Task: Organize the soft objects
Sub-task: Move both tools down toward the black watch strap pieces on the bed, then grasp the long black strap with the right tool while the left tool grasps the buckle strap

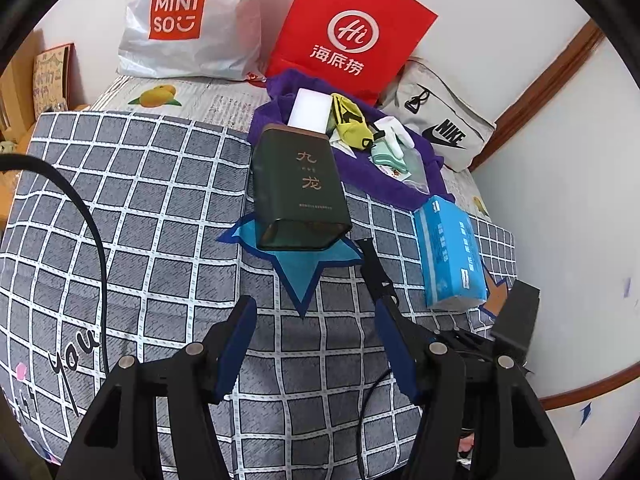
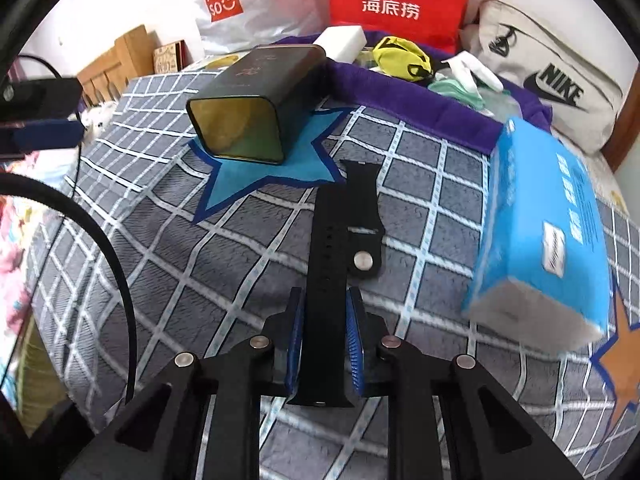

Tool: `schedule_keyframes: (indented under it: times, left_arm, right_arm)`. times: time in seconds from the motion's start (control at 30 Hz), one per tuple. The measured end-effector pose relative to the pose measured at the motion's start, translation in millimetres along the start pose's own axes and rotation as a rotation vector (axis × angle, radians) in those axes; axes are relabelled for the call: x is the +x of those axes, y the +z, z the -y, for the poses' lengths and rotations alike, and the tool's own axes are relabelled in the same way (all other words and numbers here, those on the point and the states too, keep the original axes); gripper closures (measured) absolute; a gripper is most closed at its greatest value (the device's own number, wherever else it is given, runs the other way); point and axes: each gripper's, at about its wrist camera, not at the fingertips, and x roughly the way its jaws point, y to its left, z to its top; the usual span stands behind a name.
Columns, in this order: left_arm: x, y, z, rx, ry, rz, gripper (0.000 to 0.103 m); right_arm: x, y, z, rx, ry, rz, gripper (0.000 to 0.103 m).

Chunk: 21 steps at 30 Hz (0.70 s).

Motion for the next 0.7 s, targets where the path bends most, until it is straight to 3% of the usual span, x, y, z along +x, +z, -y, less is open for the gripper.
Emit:
schedule_keyframes:
  times: [0.27,0.5,0.57,0.63,0.7]
  left_arm:
    - [2.2,-8.4,6.4,0.014,-0.009,-0.004,0.044]
    - [3.8,-14.1,16.8,0.049,-0.005,-0.009,0.044]
    - [2.6,-14.6,19.3,0.057,0.003,-0.005,0.044]
    - [2.0,-14.8,21.2,0.063,0.016,0.008,0.043]
    - [1.5,-15.2,22.8,0.069,0.014,0.009,0.044]
  right_arm:
    - [-1.4,-12.7,4.1,0.026,0.001,-0.033,0.082]
    - [5.8,-4.8,-5.3,0.017,-0.029,-0.021,0.07]
    - [7.7,-3.3,-10.1,-0.005,-0.055,-0.002,0.072]
    - [8.9,-3.8,-8.6,-0.005,-0.056,0.028,0.082]
    - [8.1,-4.0,-4.7,0.01,-0.038,0.036,0.082]
